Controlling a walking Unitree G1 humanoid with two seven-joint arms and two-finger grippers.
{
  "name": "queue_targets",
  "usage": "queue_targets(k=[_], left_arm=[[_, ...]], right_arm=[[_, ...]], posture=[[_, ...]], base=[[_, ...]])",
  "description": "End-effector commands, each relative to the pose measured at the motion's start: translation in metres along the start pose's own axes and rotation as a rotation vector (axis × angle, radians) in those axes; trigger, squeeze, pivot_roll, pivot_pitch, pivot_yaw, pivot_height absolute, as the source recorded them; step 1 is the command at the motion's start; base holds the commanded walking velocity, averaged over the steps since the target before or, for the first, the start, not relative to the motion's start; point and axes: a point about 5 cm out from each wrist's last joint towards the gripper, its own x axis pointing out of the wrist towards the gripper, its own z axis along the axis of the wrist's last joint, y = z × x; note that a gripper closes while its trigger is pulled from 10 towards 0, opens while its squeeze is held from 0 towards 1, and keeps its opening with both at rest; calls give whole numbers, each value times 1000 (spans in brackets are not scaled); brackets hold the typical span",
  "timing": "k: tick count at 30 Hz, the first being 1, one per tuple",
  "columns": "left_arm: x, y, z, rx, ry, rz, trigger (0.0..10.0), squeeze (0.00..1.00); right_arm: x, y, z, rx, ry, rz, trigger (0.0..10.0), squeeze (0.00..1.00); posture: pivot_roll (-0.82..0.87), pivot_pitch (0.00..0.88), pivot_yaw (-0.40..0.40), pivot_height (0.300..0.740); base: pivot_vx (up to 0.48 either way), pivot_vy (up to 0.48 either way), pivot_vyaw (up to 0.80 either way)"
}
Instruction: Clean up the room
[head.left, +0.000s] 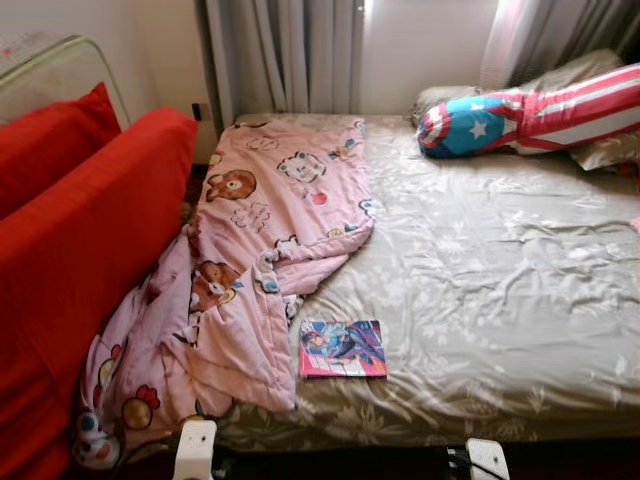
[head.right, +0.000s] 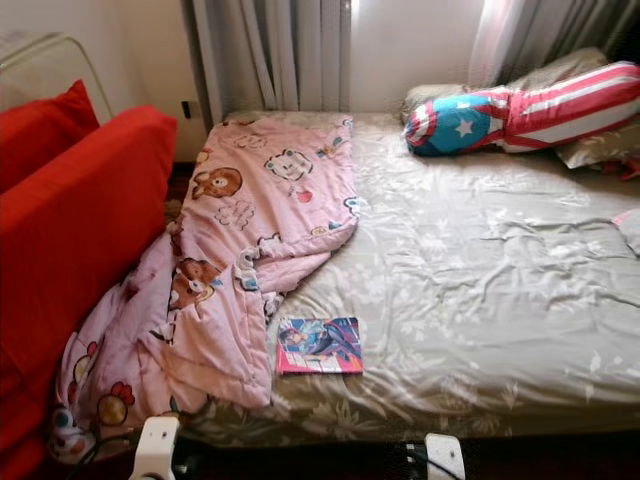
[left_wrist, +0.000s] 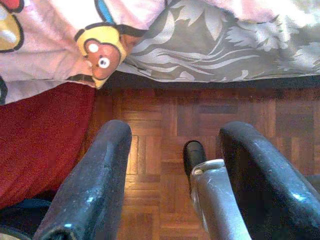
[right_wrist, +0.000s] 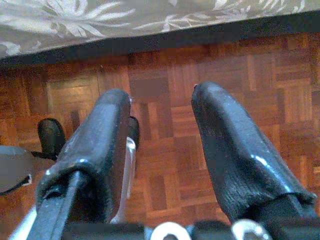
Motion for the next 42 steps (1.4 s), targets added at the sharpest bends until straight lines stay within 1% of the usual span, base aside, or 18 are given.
queue_targets(k=[1,12,14,25,29,34,36,42], left_arm=[[0,-1,-2,3,5,-8,10000,0],[-1,-3,-3,-4,12,-17,10000,0],[-1,-2,-4,-6,14,-16,10000,0],[-2,4,-9,1,31,-13,10000,0],[-3,4,-10,2,35,-13,10000,0],[-2,3,-8,4,34,-15,10000,0],[-2,3,-8,5,32,-16,10000,0],[-1,1,-6,2,27,-19,10000,0]], right_arm=[[0,-2,2,3,-9,-4,10000,0],[0,-2,2,2,-12,5,10000,0],[0,-1,2,7,-16,10,10000,0],[0,2,1,-32,-7,20,10000,0],[0,2,2,-53,-7,23,10000,0],[0,1,1,-52,-4,21,10000,0],[0,1,0,-40,0,18,10000,0],[0,1,1,-48,-3,19,10000,0]], posture=[[26,5,-50,740],[25,0,-52,740],[17,0,-47,740],[17,0,-37,740],[18,0,-36,740],[18,0,-37,740],[15,0,-37,740],[17,0,-41,740]], base=[[0,0,0],[0,0,0],[0,0,0],[0,0,38],[249,0,744],[272,0,740],[277,0,0],[285,0,0]])
